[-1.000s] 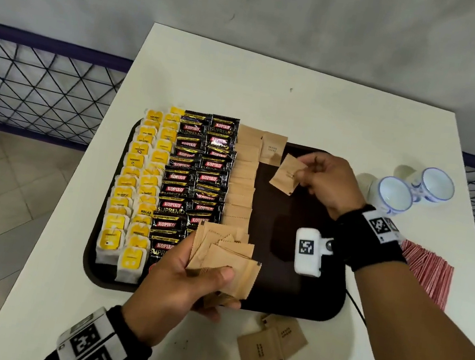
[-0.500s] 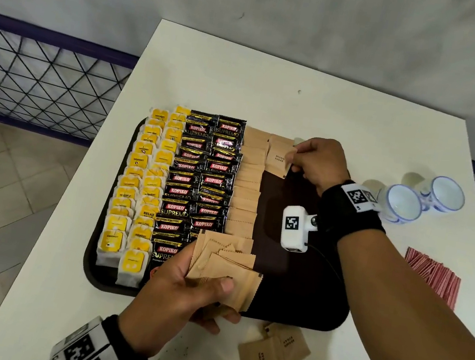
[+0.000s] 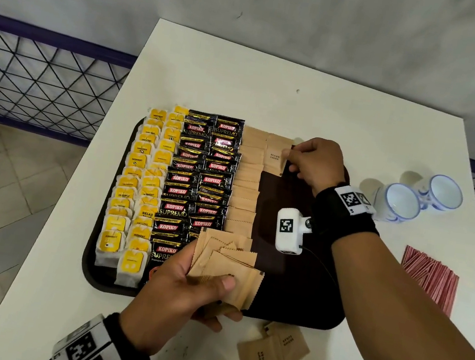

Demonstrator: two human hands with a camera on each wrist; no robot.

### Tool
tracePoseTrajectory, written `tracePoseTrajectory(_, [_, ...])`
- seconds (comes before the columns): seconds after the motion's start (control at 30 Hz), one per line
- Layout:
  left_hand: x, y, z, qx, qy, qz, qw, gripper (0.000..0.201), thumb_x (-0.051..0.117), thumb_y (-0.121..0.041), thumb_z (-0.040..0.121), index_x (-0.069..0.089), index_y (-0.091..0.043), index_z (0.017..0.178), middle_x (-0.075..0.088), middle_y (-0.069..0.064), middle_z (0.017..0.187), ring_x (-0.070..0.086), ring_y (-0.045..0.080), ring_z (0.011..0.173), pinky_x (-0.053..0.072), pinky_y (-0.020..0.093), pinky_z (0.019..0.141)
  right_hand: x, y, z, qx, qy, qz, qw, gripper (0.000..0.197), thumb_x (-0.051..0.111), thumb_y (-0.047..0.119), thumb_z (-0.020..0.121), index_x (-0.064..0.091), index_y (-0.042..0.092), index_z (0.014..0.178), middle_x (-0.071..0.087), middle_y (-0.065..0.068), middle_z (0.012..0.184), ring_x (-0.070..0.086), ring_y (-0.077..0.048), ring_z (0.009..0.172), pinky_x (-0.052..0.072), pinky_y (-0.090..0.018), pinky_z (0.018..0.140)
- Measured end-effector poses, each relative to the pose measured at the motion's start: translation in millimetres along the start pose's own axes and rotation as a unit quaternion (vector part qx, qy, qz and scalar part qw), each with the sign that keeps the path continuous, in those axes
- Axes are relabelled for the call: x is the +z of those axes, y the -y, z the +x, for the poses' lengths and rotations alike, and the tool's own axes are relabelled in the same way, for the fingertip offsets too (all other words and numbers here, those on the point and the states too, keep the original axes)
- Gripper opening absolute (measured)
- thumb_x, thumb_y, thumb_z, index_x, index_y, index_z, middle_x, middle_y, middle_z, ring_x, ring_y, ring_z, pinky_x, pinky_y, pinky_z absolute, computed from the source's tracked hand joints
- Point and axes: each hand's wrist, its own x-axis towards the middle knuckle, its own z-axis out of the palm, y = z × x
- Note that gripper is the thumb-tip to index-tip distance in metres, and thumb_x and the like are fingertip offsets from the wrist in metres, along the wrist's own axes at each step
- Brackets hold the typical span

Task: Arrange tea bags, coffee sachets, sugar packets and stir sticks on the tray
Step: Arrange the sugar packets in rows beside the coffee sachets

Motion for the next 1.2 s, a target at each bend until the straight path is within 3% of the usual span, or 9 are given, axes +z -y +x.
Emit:
tracePoseTrajectory(0.2, [3,-9,7,0.008,-0.014,-0.009,1.000,0.039,0.065,-0.007,0.090,0.057,-0.023,0.125,0.078,0.014,0.101,0.075,0.042,0.079,0.057,0.033,0.054,-11,4,-39,-0.072,0.009,-0.001,0.997,0.010,0.075,0.020,0.085,0.069,0.012,0.084,0.070,0.000,0.076,0.065,-0.012,0.060,0.045,-0.015,0.055])
tracePoseTrajectory(0.33, [4,-24,16,0.037,-0.030,-0.031,0.998,0.042,0.068,-0.015,0.081,0.061,-0.025,0.122,0.077,0.010,0.108,0.075,0.041,0.087,0.061,0.038,0.059,-18,16,-93,-0.102,0.209,0.140,0.963,0.009,0.077,0.016,0.085,0.070,0.016,0.092,0.068,0.003,0.076,0.062,-0.016,0.067,0.041,-0.019,0.048])
tracePoseTrajectory(0.43, [5,-34,24,0.064,-0.039,-0.048,0.996,0.039,0.070,-0.020,0.078,0.067,-0.027,0.117,0.076,0.007,0.112,0.075,0.033,0.097,0.063,0.046,0.067,-21,18,-119,-0.114,0.322,0.155,0.927,0.025,0.081,0.015,0.079,0.070,0.017,0.101,0.068,-0.003,0.094,0.062,-0.019,0.077,0.045,-0.024,0.049])
tracePoseTrajectory(0.53, [7,-38,30,0.073,-0.041,-0.047,0.995,0.038,0.068,-0.025,0.081,0.065,-0.028,0.119,0.075,0.002,0.115,0.075,0.028,0.101,0.062,0.045,0.069,-16,16,-127,-0.118,0.301,0.149,0.935,0.028,0.080,0.003,0.079,0.067,0.007,0.104,0.061,-0.016,0.097,0.058,-0.019,0.075,0.047,-0.025,0.048])
tracePoseTrajectory(0.7, [5,-40,33,0.066,-0.033,-0.072,0.995,0.047,0.068,-0.022,0.082,0.060,-0.027,0.128,0.074,0.005,0.118,0.074,0.032,0.102,0.061,0.046,0.069,-15,13,-125,-0.110,0.286,0.154,0.939,0.025,0.074,-0.004,0.082,0.069,0.012,0.101,0.061,-0.007,0.091,0.061,-0.016,0.072,0.051,-0.025,0.052])
tracePoseTrajectory(0.8, [2,-40,34,0.062,-0.040,-0.090,0.993,0.050,0.068,-0.016,0.078,0.061,-0.025,0.127,0.074,0.009,0.116,0.075,0.035,0.097,0.062,0.045,0.066,-15,13,-125,-0.109,0.284,0.156,0.940,0.020,0.071,-0.003,0.086,0.071,0.010,0.102,0.064,-0.014,0.094,0.064,-0.017,0.075,0.053,-0.025,0.055])
tracePoseTrajectory(1.0, [3,-38,36,0.085,-0.064,-0.075,0.991,0.047,0.069,-0.022,0.079,0.061,-0.033,0.124,0.076,0.004,0.111,0.076,0.031,0.091,0.062,0.041,0.062,-12,10,-126,-0.134,0.300,0.134,0.935,0.041,0.088,0.009,0.070,0.070,0.013,0.106,0.067,0.001,0.098,0.067,-0.018,0.096,0.056,-0.035,0.088])
tracePoseTrajectory(1.1, [1,-37,36,0.087,-0.062,-0.073,0.992,0.045,0.069,-0.022,0.079,0.062,-0.030,0.122,0.075,0.005,0.113,0.075,0.032,0.095,0.062,0.042,0.062,-11,11,-125,-0.116,0.282,0.134,0.943,0.036,0.086,0.003,0.072,0.070,0.012,0.103,0.068,-0.002,0.098,0.069,-0.027,0.096,0.059,-0.041,0.085])
tracePoseTrajectory(1.2, [-1,-36,36,0.085,-0.062,-0.065,0.992,0.045,0.070,-0.020,0.079,0.062,-0.027,0.122,0.075,0.006,0.114,0.075,0.033,0.098,0.062,0.042,0.063,-14,13,-125,-0.101,0.282,0.143,0.943,0.026,0.078,-0.002,0.080,0.069,0.007,0.102,0.070,-0.013,0.099,0.071,-0.025,0.085,0.059,-0.032,0.067])
